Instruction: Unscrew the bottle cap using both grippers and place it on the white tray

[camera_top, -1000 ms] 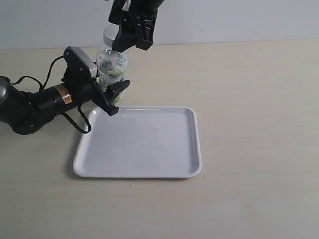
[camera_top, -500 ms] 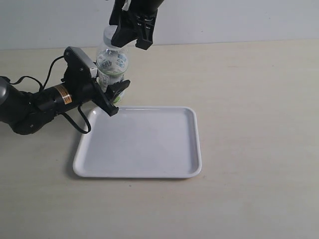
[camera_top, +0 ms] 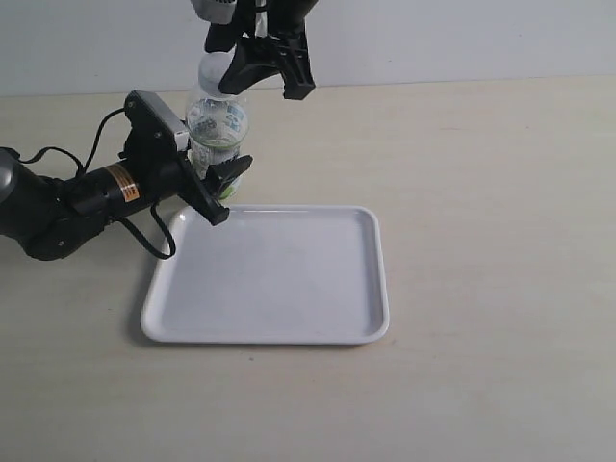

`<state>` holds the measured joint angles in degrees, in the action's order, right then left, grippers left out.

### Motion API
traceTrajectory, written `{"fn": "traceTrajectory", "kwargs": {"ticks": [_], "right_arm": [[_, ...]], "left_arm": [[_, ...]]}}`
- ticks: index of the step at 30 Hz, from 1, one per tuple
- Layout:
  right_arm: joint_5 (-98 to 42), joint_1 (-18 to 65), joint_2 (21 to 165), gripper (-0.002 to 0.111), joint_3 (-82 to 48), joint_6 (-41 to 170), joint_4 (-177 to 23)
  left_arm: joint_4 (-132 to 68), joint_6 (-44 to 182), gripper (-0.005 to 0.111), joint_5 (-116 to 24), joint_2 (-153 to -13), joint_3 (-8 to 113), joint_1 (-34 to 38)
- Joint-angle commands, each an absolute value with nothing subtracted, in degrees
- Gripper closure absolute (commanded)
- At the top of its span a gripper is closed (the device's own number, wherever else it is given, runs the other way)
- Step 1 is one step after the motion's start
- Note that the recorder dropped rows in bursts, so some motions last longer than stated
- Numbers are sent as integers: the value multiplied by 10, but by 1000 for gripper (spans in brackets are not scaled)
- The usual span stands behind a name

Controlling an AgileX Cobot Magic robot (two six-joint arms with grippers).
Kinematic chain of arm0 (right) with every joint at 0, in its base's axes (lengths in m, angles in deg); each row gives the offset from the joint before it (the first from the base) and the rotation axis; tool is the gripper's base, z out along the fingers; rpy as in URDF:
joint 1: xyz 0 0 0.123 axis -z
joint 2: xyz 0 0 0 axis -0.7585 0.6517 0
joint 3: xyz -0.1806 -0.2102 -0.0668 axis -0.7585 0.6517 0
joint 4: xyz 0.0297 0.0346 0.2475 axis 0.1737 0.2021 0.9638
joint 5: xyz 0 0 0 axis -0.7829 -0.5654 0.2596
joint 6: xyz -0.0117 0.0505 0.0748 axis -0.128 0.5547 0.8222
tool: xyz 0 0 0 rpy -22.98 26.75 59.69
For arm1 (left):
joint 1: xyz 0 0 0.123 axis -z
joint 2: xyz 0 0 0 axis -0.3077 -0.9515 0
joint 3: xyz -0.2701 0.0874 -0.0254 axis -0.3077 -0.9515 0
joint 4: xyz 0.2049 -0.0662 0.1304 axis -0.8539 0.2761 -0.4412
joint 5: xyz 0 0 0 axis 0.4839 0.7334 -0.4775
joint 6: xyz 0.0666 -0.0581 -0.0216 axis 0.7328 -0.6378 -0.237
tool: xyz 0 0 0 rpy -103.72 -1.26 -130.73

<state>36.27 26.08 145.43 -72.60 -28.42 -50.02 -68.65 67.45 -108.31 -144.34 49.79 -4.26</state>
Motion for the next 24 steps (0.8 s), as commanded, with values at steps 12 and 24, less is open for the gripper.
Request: {"fn": "traceTrajectory", "kwargs": {"ticks": [12,24], "right_arm": [[419,260,1452,108,-728,-524,-535],[405,260,1452,101,-728,-545,-565]], "left_arm": [[-706,619,107,-1076,-1435,499,-41],[-706,619,107,-1059,-1435,499,-41]]}}
